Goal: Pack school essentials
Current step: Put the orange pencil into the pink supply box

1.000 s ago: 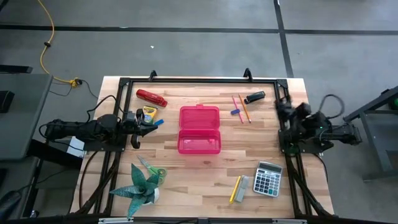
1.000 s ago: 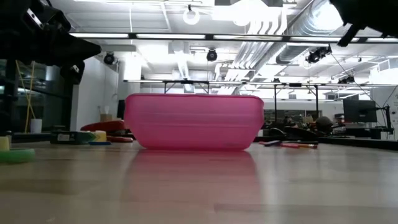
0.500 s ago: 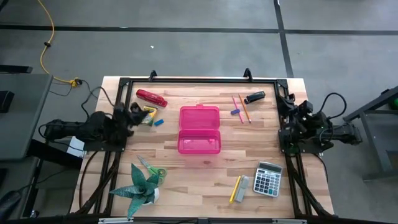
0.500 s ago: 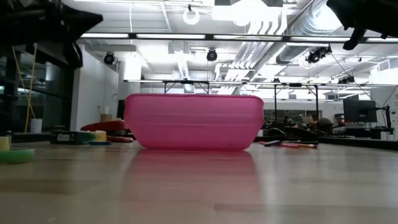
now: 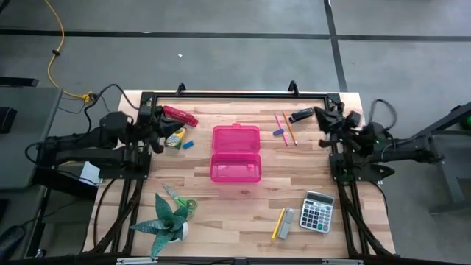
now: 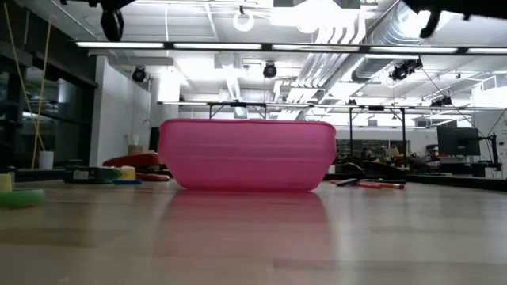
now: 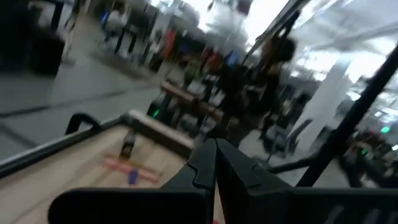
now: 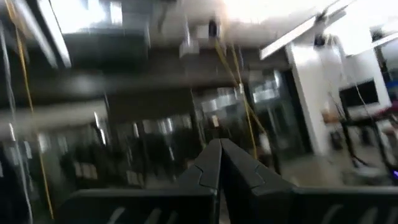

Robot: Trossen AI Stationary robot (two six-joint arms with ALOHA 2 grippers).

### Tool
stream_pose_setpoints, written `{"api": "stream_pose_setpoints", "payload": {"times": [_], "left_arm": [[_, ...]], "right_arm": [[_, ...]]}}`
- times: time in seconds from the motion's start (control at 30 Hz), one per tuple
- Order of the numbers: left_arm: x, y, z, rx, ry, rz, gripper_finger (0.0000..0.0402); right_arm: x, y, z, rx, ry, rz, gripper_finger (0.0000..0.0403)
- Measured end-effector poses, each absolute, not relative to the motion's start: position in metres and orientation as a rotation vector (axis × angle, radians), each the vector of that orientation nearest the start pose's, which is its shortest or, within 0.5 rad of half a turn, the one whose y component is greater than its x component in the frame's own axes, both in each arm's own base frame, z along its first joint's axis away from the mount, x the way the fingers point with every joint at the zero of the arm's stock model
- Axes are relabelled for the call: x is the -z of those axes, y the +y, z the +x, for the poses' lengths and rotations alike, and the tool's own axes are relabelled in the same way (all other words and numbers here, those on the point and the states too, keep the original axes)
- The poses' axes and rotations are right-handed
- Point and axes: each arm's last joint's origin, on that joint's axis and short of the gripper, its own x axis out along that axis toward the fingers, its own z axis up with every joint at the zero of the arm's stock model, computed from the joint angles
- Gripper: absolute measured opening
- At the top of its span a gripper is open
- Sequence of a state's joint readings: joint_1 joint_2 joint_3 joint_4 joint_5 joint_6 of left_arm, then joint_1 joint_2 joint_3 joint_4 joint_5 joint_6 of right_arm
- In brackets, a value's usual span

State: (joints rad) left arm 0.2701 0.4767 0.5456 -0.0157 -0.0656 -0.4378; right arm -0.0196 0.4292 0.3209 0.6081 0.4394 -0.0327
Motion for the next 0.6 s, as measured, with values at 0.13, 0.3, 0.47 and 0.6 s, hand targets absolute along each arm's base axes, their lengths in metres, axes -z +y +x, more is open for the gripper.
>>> {"api": "stream_pose_setpoints", "payload": {"times": [0.13, 0.3, 0.47, 0.6], "left_arm": [[-0.316, 0.039, 0.12, -0.343, -0.114, -0.412, 0.0], [-0.318, 0.041, 0.119, -0.367, -0.125, -0.404, 0.0], [-0.318, 0.042, 0.119, -0.376, -0.127, -0.404, 0.0], [-0.318, 0.042, 0.118, -0.404, -0.133, -0.404, 0.0]], "right_arm": [[-0.304, -0.017, 0.132, 0.547, -0.248, 0.068, 0.0], [-0.308, -0.022, 0.148, 0.708, -0.04, 0.134, 0.0], [-0.294, -0.038, 0.155, 0.922, 0.21, 0.306, 0.0029], [-0.275, -0.054, 0.163, 0.977, 0.457, 0.419, 0.0089]]}}
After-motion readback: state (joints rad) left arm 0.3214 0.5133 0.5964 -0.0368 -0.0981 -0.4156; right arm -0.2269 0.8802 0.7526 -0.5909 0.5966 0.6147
